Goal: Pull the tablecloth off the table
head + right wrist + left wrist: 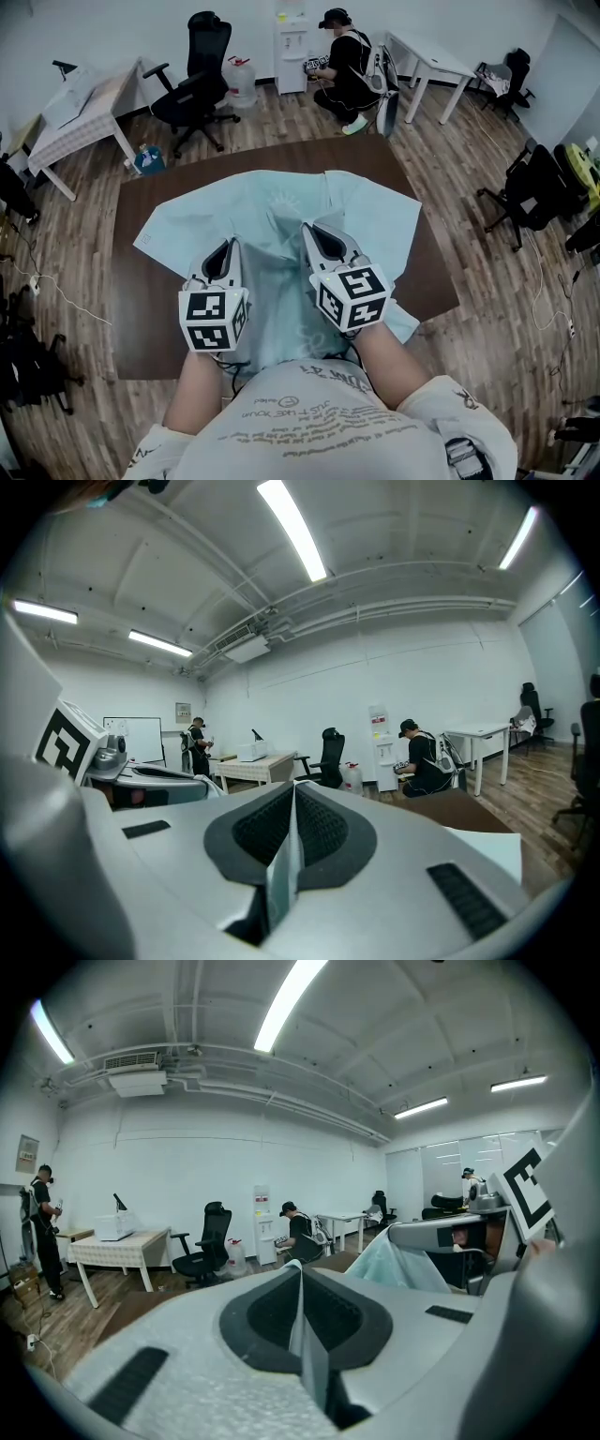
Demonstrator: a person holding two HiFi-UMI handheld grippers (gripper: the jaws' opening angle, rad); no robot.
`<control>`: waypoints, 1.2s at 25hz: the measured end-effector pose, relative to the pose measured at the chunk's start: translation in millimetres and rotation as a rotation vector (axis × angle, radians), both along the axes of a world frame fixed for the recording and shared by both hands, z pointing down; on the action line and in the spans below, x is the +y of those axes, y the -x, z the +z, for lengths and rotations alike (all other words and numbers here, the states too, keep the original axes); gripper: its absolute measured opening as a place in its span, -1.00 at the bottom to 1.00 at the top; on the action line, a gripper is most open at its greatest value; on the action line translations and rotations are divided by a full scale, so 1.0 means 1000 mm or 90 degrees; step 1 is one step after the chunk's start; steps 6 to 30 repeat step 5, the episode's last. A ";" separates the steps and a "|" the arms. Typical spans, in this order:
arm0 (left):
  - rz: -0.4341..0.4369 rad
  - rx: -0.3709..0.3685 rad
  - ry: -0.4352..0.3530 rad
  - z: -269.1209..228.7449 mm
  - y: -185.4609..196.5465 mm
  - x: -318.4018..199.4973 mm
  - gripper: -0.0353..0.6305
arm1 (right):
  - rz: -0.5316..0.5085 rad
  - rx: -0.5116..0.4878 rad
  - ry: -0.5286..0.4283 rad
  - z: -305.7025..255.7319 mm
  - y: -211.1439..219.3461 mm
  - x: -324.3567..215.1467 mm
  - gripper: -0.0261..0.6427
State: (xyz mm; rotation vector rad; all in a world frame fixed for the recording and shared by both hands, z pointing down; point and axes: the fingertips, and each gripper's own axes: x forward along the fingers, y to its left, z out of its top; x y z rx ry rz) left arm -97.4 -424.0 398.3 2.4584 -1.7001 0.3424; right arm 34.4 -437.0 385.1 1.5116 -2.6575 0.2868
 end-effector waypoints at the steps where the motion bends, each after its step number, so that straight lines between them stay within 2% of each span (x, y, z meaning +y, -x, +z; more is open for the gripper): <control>1: 0.000 0.000 0.001 0.001 0.000 0.000 -0.87 | 0.000 -0.001 0.001 0.000 0.000 0.000 -0.89; 30: 0.003 -0.001 0.003 0.003 -0.003 -0.001 -0.87 | 0.002 -0.007 0.005 0.002 -0.003 -0.002 -0.89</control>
